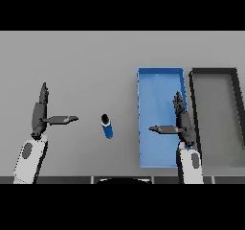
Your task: Pick up the blue pipe and place it into the blue bin.
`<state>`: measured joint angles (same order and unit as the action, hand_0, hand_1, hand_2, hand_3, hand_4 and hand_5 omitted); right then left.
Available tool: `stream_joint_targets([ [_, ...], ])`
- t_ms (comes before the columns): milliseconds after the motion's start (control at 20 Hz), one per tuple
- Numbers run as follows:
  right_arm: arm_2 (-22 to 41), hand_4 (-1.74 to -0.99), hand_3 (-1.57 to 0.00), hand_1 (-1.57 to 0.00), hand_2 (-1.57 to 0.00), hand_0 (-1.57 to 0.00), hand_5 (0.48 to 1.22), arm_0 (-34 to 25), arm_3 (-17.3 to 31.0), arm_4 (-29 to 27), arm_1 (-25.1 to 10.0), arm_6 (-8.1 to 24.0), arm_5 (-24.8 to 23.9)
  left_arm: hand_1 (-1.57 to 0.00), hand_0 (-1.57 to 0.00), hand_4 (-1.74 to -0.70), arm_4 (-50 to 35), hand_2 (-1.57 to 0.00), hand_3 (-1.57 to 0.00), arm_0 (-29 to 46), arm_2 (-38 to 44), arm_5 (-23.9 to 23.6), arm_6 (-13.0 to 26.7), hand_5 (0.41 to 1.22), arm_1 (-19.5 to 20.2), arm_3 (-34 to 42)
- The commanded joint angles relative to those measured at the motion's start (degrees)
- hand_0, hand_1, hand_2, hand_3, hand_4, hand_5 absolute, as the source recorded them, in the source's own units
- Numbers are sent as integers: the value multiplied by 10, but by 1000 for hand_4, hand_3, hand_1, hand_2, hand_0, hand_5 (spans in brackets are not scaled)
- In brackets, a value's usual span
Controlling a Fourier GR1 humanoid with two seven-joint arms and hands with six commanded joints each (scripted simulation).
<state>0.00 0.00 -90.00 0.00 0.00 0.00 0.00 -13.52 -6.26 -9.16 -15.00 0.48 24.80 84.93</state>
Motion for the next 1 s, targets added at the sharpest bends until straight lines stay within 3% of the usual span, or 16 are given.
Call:
stream_joint_targets([
  [0,0,-1205,1,1,1,1,629,0,0,0,0,0,0,1,1,-966,0,1,1,0,0,0,-3,593,0,0],
  [250,0,-1205,1,1,1,1,629,-4,6,-1,0,1,2,1,1,-966,3,1,1,-4,-2,-2,-4,593,-4,-5],
  [350,27,-1201,1,1,1,1,628,35,-35,71,-63,-78,10,1,1,-963,9,1,1,29,-19,93,-72,592,62,-2],
  [400,36,-1197,1,1,1,1,627,52,-48,86,-71,-83,11,1,1,-960,11,1,1,29,-23,117,-82,590,77,-13],
  [750,51,-1192,1,1,1,1,621,64,-79,102,-83,-59,20,1,1,-976,-3,1,1,48,-44,202,-122,584,108,2],
  [950,45,-1176,1,1,1,1,615,49,-65,101,-89,-57,20,1,1,-1048,4,1,1,65,-83,244,-101,535,128,54],
])
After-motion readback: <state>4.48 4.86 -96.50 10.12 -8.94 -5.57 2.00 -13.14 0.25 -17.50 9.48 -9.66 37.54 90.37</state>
